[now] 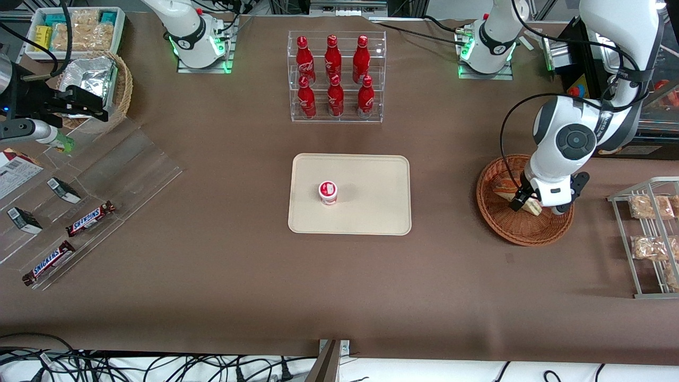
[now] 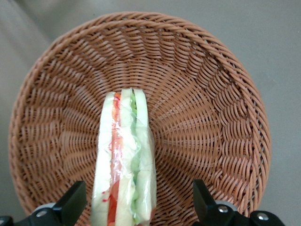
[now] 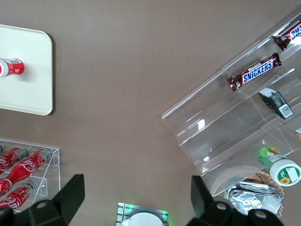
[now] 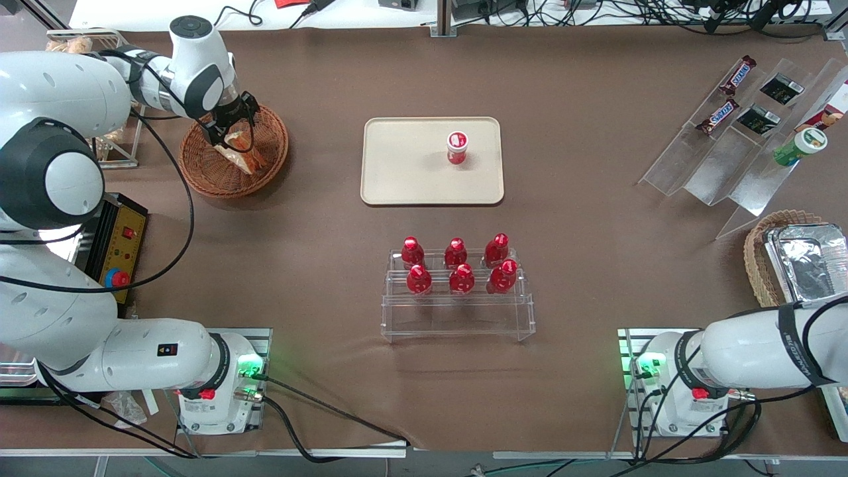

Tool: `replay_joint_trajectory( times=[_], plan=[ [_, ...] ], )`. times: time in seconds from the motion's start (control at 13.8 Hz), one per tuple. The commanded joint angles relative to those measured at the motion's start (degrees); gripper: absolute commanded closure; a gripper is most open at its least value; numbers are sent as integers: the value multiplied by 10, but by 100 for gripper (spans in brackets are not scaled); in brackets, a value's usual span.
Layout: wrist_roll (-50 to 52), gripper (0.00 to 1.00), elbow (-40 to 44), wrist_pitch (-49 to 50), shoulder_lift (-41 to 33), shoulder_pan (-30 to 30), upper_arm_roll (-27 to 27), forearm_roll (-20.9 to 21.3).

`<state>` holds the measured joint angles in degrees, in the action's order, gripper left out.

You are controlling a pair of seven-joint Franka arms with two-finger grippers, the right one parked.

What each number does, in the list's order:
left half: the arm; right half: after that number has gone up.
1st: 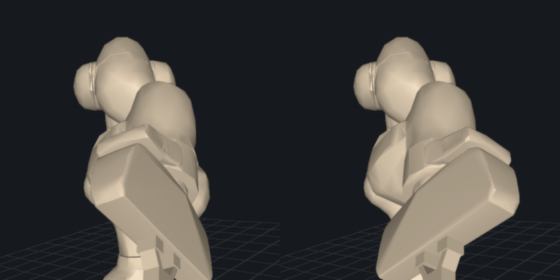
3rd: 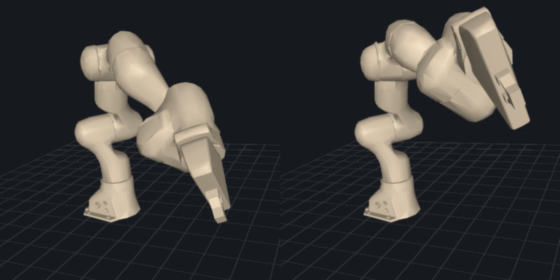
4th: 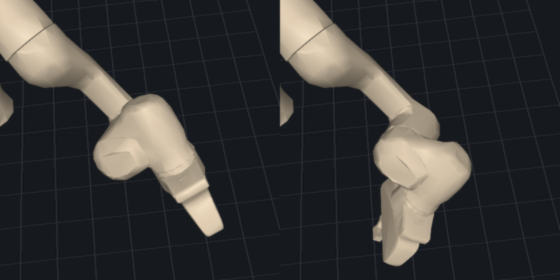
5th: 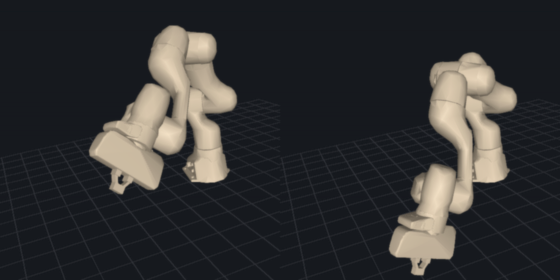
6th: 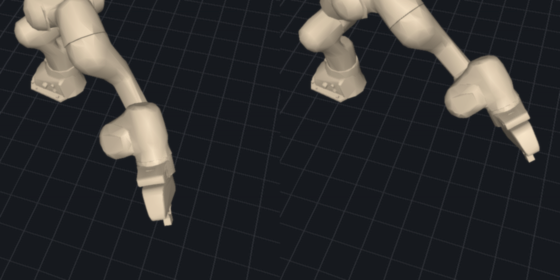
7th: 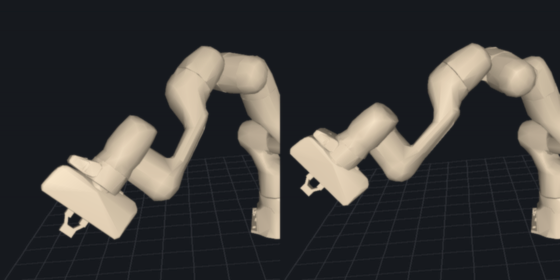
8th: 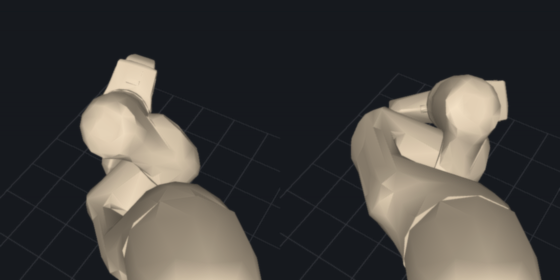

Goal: Place sandwich from basket to tray
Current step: 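Lower the left gripper around the sandwich and close on it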

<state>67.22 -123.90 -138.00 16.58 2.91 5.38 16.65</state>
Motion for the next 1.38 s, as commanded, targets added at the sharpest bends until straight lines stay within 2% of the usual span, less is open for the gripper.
replay_joint_trajectory(
  times=[0.0, 0.29, 0.36, 0.44, 0.51, 0.58, 1.02, 1.31],
  plan=[
    [14, 0, -33, -44, -4, 11, 1, 17],
    [14, 0, -44, -61, 4, 17, 1, 18],
    [14, 21, -45, -61, 4, 18, 1, 18],
    [13, 60, -45, -61, 5, 18, 2, 18],
    [14, 88, -45, -61, 6, 18, 2, 18],
    [13, 100, -45, -61, 6, 18, 2, 18],
    [-15, 100, -36, -38, -22, 19, 2, 17],
    [-85, 100, 40, 89, -43, 18, 5, -16]
  ],
)
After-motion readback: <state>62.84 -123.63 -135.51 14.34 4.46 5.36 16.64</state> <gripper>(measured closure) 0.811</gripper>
